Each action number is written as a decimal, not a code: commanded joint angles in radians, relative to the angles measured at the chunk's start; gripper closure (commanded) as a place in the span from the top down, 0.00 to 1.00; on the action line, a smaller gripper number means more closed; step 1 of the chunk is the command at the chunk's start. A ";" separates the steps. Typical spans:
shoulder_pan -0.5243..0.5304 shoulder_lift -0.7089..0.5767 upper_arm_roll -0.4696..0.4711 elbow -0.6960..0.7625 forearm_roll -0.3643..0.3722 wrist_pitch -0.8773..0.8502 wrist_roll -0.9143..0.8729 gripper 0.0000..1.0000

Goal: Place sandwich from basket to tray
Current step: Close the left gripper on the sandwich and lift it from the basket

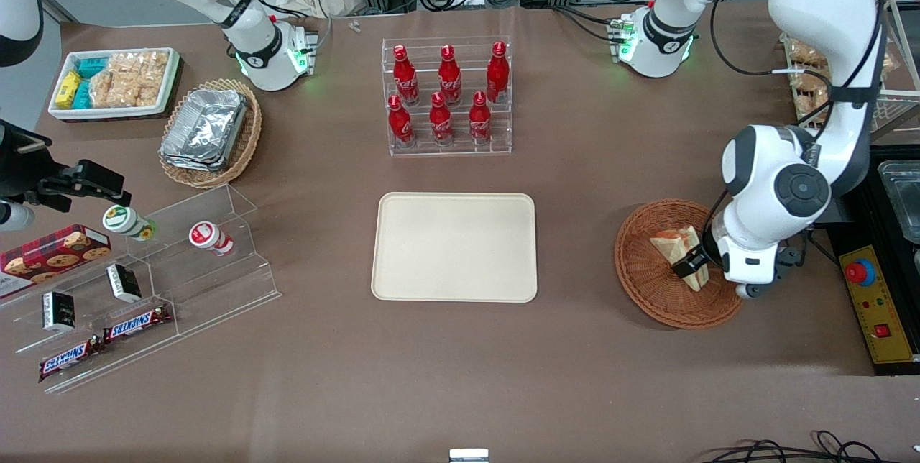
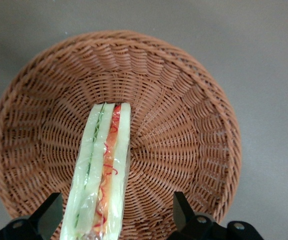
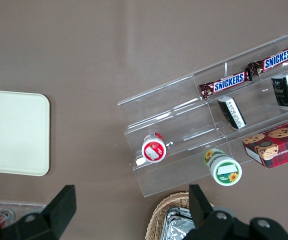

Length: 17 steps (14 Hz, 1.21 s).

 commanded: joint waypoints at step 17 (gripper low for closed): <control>-0.001 -0.016 0.003 -0.164 0.023 0.206 -0.009 0.81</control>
